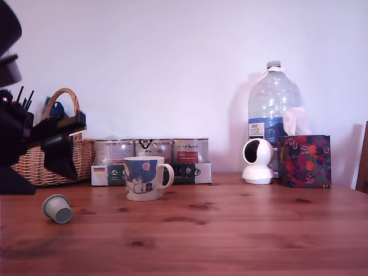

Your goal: Pick up the coffee capsules from the table one by one and drop them inside the nearest coffee cup

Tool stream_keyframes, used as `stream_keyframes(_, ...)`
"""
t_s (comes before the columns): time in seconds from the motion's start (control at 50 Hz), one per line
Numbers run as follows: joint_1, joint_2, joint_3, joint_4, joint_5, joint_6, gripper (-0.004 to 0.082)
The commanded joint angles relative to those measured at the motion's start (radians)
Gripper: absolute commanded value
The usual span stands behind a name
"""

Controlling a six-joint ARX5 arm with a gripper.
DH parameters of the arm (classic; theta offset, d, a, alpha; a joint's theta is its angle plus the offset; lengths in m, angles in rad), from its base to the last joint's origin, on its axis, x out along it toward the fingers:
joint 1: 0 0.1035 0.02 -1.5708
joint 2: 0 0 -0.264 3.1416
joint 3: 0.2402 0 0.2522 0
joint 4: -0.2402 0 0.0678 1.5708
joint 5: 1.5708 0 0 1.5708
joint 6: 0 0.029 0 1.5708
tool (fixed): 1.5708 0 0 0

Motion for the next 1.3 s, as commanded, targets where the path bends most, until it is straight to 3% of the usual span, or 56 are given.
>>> stream_keyframes(0.0,0.023,0.032,-0.014,0.033,0.029,0.010,0.0546)
stream_keyframes(0.1,0.049,0.073,-0.014,0.081,0.067,0.010,0.0546)
stream_keyframes(0.34,0.083,0.164,0.000,0.148,0.095,0.002,0.0546)
stream_keyframes(0.46,0.100,0.183,0.016,0.158,0.109,0.002,0.0546)
stream_keyframes(0.72,0.137,0.222,0.058,0.135,0.189,0.003,0.0546)
stream_keyframes(1.28,0.147,0.349,0.188,0.039,0.211,0.010,0.0545)
